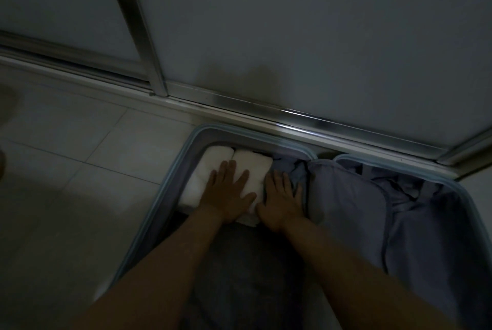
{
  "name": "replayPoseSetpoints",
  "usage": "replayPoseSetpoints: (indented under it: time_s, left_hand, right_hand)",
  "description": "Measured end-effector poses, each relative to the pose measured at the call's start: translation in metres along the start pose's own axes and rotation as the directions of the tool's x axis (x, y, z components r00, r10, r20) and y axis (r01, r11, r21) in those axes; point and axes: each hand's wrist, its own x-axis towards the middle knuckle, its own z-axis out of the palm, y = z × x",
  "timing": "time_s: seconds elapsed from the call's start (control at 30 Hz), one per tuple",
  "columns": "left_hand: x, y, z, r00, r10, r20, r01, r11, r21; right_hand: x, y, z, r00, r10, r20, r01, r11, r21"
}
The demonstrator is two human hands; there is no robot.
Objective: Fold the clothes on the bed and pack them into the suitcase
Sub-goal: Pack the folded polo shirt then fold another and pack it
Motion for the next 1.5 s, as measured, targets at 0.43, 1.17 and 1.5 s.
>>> replayPoseSetpoints:
  time_s: [0.43, 1.17, 1.5]
  left_hand:
    - [-0.172, -0.058, -0.177, 0.859, -0.252, -0.446, 0.122, 0.947, -0.298]
    - [-0.776, -0.278, -0.252, 0.301, -0.820, -0.487, 0.622, 0.556, -0.551]
    - [-0.915, -0.379, -0.181, 0.146, -0.911, -0.384, 0.636, 0.384, -0.669]
  right_hand:
    - [-0.059, -0.178, -0.128, 0.877, -0.366, -0.310, 0.452, 0.847, 0.280]
    - [-0.423, -0.643, -0.187, 0.333, -0.941, 0.058, 0.942, 0.329, -0.073]
    - [-0.511, -0.816, -0.078, 0.191, -0.957, 0.219, 0.981, 0.178, -0.077]
